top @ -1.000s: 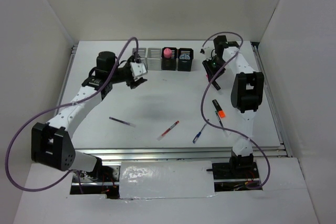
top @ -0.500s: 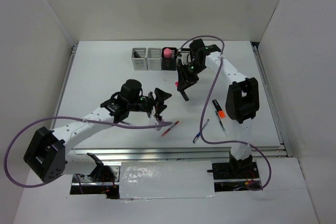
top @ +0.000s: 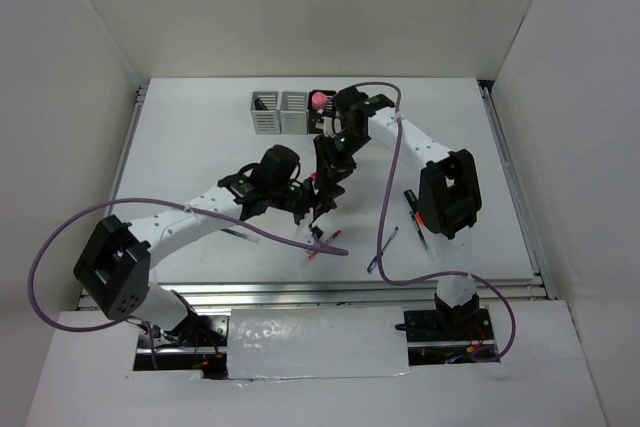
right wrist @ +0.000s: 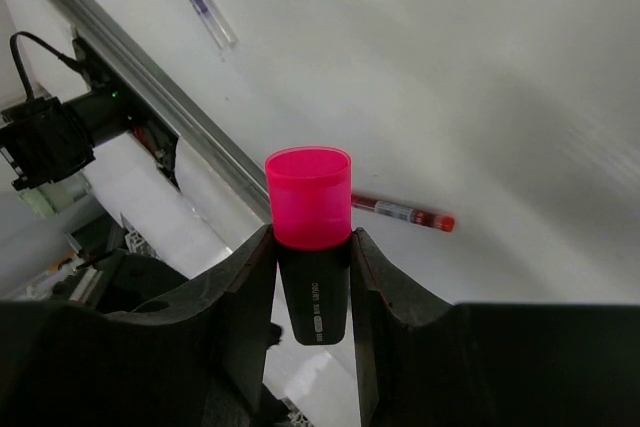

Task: Sort the stationery into containers
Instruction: Pick up the pen from the center of the board.

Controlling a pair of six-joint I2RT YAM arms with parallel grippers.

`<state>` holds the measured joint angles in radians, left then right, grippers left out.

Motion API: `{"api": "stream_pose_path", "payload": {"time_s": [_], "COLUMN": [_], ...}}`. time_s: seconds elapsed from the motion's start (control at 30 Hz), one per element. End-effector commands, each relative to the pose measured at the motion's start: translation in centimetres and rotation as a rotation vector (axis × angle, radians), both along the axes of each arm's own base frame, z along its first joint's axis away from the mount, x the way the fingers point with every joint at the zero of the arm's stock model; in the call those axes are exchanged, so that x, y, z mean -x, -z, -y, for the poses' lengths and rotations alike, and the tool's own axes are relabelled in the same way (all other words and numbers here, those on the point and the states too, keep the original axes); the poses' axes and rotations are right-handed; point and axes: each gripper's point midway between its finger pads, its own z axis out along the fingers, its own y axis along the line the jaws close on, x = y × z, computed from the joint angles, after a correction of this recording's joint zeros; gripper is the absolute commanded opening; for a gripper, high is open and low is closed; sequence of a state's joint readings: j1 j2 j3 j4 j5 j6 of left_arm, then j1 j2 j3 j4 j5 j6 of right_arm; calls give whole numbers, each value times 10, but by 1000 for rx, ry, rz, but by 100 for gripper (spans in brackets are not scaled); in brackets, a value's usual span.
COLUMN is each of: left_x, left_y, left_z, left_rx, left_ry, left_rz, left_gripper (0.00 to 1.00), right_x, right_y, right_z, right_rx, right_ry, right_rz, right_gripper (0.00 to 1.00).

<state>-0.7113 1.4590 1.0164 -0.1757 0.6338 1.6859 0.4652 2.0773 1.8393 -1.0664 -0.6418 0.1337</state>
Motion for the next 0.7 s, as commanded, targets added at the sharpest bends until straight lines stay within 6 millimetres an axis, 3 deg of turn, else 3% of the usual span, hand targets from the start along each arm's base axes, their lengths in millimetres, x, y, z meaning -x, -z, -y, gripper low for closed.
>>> {"api": "stream_pose_path", "payload": {"time_s": [0.0,0.43,0.67], "left_x": [9,8,-9], "left_y": [8,33,39], "left_z": [3,-9,-5], "left_rx": [-81,-254,-259], "left_ry": [85,72,-8], "left_rz": [-3,-63,-45], "left_gripper": [71,67,54], "right_x": [9,23,30], "right_y": [-14,-12,-23], "right_z": [-6,-13,-20], "right_rx": [-11,-6,-31], "right_ry": [-3,-50,-58], "right_rz": [1,0,8], "right_gripper": [0,0,0]}}
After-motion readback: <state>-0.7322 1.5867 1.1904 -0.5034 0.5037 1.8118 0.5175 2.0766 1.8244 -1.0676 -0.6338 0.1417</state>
